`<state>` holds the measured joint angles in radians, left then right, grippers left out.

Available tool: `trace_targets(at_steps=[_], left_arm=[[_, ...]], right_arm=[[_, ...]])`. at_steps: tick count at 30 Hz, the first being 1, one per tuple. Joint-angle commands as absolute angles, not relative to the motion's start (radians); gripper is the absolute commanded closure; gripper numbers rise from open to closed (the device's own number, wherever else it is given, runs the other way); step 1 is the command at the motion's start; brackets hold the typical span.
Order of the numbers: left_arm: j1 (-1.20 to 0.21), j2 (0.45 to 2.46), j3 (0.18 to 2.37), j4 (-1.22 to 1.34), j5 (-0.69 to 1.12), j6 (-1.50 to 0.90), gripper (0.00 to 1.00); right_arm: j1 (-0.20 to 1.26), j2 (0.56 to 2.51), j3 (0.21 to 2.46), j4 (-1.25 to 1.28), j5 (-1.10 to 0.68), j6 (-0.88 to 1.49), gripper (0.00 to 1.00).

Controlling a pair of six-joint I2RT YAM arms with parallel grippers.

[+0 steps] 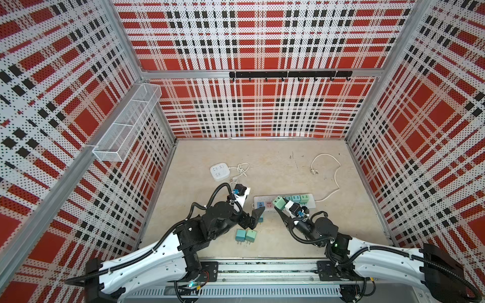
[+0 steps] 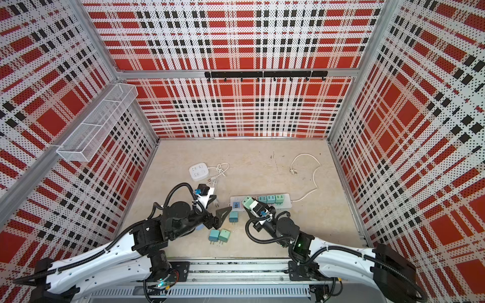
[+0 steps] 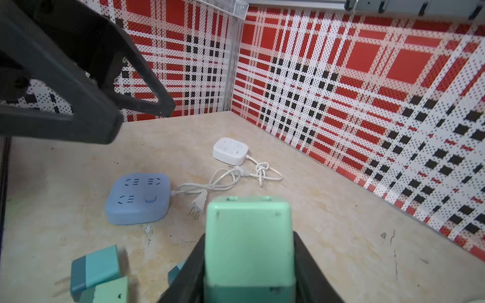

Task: Insert plugs into power strip
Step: Pick up the plug from the bottom-center of the table, then insert the plug into the socket.

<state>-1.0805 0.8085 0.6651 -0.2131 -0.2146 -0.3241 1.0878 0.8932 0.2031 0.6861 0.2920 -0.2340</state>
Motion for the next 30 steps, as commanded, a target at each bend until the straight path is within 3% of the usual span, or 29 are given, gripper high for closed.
trace_targets(at_steps=[1,12,20,30], left_arm=[[-1.127,0.85,0.7,-0.186,-0.173,-0.351,0.08],[-1.166,1.018,0.78,-0.137,-0.138,-0.38,0.07],[-1.161,1.005,0.789,-0.1,-0.128,-0.397,0.06],[-1.16,1.022,0.809,-0.084,-0.085,-0.41,0.11]], right_arm=[[1.089,0.879,0.192,0.849,0.19,-0.336,1.0],[1.089,0.892,0.162,0.944,0.116,-0.384,1.0],[1.089,0.797,0.11,0.926,0.045,-0.377,1.0],[1.089,0.81,0.134,0.93,0.003,-0.38,1.0]])
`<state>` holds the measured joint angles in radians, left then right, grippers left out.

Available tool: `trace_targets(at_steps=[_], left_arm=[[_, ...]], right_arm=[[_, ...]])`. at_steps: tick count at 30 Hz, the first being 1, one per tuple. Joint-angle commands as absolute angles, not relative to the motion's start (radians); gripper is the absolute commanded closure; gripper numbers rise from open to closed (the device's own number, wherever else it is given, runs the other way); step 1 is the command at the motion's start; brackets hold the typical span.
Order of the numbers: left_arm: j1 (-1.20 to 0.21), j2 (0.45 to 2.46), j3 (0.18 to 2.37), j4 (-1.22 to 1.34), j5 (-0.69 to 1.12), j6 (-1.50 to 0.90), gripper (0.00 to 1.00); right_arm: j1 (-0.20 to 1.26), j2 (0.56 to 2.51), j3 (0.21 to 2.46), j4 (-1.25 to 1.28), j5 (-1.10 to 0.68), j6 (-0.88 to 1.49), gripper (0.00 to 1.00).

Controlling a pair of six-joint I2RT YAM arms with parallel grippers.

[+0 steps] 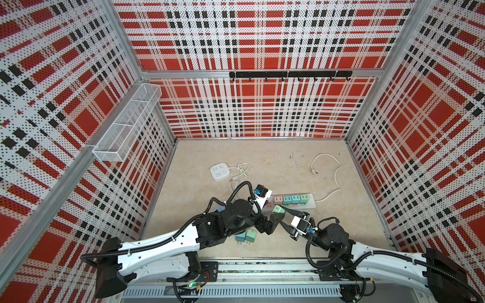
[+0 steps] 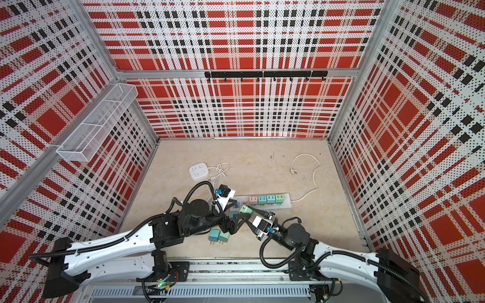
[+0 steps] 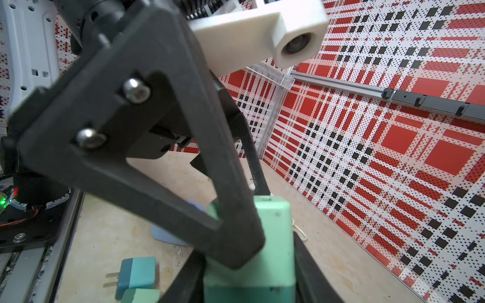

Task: Insert plugs into power strip
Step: Insert the plug into the socket.

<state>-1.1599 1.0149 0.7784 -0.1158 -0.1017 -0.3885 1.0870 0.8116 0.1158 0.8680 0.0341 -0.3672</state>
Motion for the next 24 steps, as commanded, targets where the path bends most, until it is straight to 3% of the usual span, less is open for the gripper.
trace_targets(at_steps=[1,9,13,20,21,24], left_arm=[[-1.16,1.026,0.813,-0.084,-0.082,-0.411,0.12],[-1.158,1.074,0.838,-0.083,-0.051,-0.41,0.29],[-1.157,1.088,0.84,-0.086,-0.043,-0.411,0.56],[-1.151,1.1,0.857,-0.119,-0.018,-0.4,0.66],[-1.147,1.104,0.862,-0.128,-0.011,-0.399,0.78],[-1.132,1.108,0.86,-0.12,0.022,-0.397,0.95]], right_arm=[[1.089,0.812,0.138,0.929,0.0,-0.379,1.0],[1.09,0.837,0.14,0.97,0.012,-0.375,1.0],[1.089,0.834,0.146,0.966,0.014,-0.374,1.0],[1.089,0.831,0.143,0.966,0.025,-0.367,1.0],[1.089,0.828,0.141,0.967,0.029,-0.365,1.0],[1.089,0.819,0.134,0.968,0.036,-0.359,0.99]])
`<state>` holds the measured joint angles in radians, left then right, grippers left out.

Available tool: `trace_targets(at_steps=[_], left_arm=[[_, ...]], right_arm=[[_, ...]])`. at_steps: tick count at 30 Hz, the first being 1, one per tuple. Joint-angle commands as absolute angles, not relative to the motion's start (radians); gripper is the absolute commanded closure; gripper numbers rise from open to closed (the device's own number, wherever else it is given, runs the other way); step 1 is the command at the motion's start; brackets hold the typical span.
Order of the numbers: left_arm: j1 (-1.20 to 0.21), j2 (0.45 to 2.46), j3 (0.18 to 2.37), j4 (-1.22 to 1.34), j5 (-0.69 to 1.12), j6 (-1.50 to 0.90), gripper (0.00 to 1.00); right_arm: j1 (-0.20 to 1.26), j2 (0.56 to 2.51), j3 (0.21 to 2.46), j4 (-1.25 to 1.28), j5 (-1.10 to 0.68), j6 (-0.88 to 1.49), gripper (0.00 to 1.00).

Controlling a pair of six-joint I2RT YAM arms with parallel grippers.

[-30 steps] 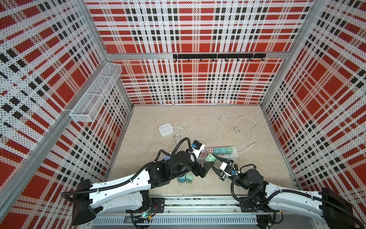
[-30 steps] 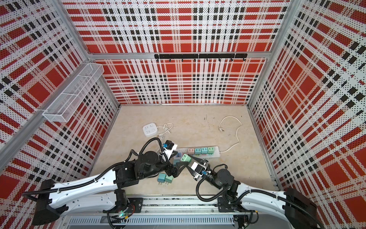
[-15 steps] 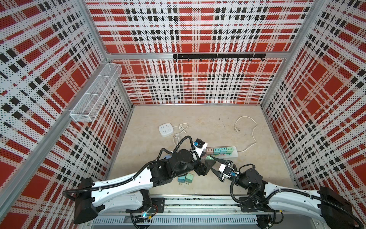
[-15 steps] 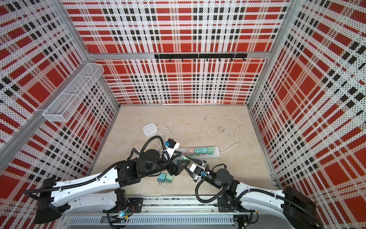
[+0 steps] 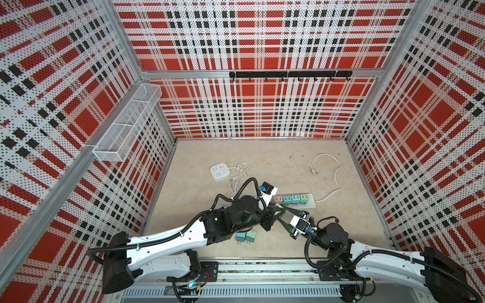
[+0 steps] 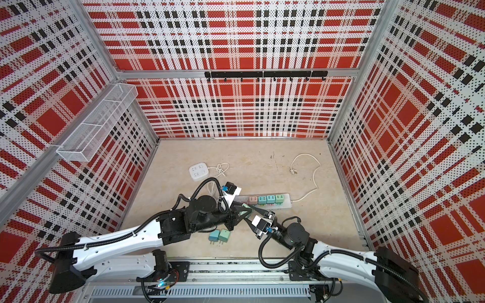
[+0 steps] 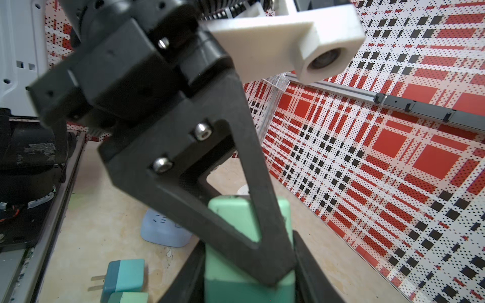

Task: Insert plugs into power strip
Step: Insert the plug into the socket.

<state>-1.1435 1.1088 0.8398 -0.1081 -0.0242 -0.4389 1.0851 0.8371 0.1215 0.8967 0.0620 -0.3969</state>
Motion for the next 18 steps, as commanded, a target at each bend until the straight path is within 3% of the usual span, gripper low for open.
trace_targets(at_steps=[1,3,4,7,8,15,18], left_arm=[[-1.129,1.109,0.859,-0.114,0.033,-0.396,0.99],[-1.124,1.11,0.859,-0.112,0.031,-0.396,1.0],[-1.123,1.11,0.86,-0.112,0.025,-0.391,1.0],[-1.117,1.102,0.857,-0.111,-0.001,-0.371,1.0],[-1.112,1.098,0.855,-0.112,-0.006,-0.358,1.0],[-0.975,1.001,0.781,-0.104,-0.146,-0.337,1.0],[-0.87,0.959,0.736,-0.068,-0.056,-0.322,1.0]], right_arm=[[1.089,0.817,0.13,0.969,0.038,-0.357,0.99],[1.089,0.815,0.126,0.969,0.04,-0.355,0.89],[1.089,0.813,0.124,0.967,0.044,-0.354,0.74],[1.089,0.802,0.115,0.956,0.083,-0.348,0.14],[1.09,0.798,0.112,0.951,0.103,-0.348,0.0],[1.088,0.766,0.126,0.819,0.379,-0.338,0.0],[1.051,0.792,0.126,0.812,0.517,-0.3,0.0]])
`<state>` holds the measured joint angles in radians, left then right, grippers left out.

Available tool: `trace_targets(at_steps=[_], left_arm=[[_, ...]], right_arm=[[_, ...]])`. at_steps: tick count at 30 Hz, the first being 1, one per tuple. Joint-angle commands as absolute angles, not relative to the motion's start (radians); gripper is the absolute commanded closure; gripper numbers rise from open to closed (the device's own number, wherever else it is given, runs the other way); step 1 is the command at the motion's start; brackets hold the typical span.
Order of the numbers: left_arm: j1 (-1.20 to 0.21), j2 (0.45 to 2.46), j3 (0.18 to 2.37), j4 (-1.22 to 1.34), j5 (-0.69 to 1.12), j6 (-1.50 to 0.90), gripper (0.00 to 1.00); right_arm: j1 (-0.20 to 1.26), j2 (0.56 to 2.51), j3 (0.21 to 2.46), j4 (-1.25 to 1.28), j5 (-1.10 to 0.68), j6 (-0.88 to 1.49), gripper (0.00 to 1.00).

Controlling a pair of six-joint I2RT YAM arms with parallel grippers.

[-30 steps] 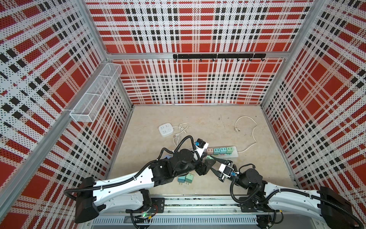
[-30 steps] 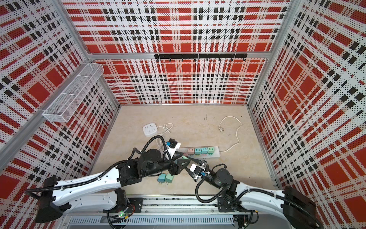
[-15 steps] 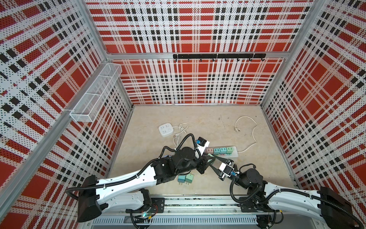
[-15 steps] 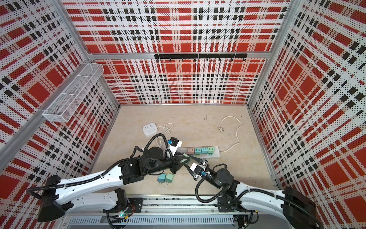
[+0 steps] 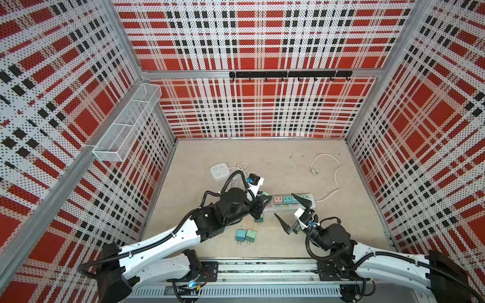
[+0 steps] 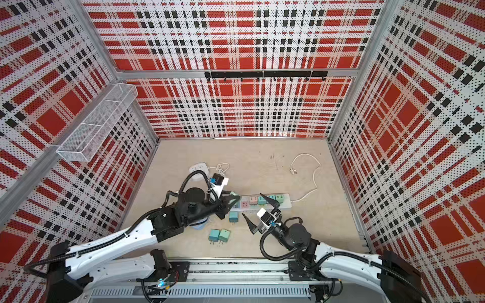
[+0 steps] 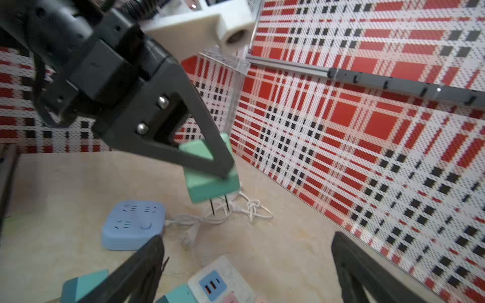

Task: Insert plugs into power strip
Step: Insert the plug into the socket.

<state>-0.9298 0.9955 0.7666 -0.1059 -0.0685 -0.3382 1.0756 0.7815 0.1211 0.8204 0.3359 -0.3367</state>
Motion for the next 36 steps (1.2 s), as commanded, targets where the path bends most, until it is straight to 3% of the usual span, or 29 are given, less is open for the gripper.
trace_targets(at_steps=[1,11,18,22,27,29,36], left_arm=[[-0.836,0.946,0.727,-0.066,-0.015,-0.297,1.0],[-0.75,0.877,0.627,-0.062,0.028,0.092,1.0],[-0.786,0.915,0.583,-0.029,0.044,0.341,1.0],[-0.808,0.975,0.592,-0.028,0.066,0.437,1.0],[-0.788,1.033,0.609,-0.028,0.164,0.512,1.0],[-0.761,1.061,0.616,-0.028,0.236,0.536,1.0],[-0.728,1.178,0.646,-0.028,0.311,0.6,1.0]], right_arm=[[1.014,0.801,0.126,0.802,0.54,-0.263,0.0],[0.54,0.836,0.13,0.611,0.289,0.146,0.0],[0.481,0.849,0.138,0.589,0.353,0.172,0.0],[0.465,0.808,0.204,0.445,0.453,0.163,0.0],[0.347,0.837,0.112,0.608,0.331,0.244,0.0],[0.311,0.829,0.139,0.526,0.291,0.277,0.0],[0.31,0.833,0.126,0.538,0.275,0.29,0.0]])
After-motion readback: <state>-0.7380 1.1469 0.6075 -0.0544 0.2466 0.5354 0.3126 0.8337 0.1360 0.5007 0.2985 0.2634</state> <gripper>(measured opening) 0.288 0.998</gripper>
